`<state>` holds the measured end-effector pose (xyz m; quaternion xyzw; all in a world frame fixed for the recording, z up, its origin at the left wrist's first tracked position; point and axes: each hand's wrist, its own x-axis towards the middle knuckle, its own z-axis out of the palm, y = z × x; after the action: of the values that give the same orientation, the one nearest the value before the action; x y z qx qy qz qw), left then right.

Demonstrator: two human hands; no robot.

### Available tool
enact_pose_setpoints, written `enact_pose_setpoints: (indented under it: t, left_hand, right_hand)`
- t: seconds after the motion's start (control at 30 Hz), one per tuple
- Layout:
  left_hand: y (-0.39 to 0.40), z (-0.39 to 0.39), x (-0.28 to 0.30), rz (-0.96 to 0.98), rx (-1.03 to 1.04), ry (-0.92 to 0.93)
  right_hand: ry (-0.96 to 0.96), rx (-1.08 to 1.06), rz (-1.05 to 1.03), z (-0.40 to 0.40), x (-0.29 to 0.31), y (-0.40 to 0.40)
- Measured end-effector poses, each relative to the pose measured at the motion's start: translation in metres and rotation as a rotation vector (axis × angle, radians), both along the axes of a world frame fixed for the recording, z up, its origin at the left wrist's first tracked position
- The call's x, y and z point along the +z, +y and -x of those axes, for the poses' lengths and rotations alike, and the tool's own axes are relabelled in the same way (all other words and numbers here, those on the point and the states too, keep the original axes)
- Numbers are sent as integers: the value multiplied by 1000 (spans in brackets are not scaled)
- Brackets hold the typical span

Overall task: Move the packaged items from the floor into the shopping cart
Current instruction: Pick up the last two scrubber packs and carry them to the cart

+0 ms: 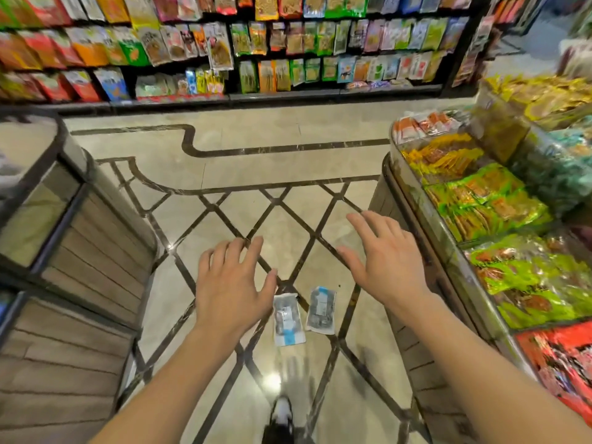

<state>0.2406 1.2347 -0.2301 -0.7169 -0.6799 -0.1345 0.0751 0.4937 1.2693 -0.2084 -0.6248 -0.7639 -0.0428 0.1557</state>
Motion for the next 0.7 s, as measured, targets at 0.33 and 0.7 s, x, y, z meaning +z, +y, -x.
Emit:
enact_pose_setpoints:
  t: [0.33,0.7]
  left_hand:
    - [157,5,-87,209,-45,-55]
    - [243,-11,-261,320,-39,-179]
  right_hand:
    - [-4,-61,209,18,-74,147]
    - [-41,-90,571,10,-247,231]
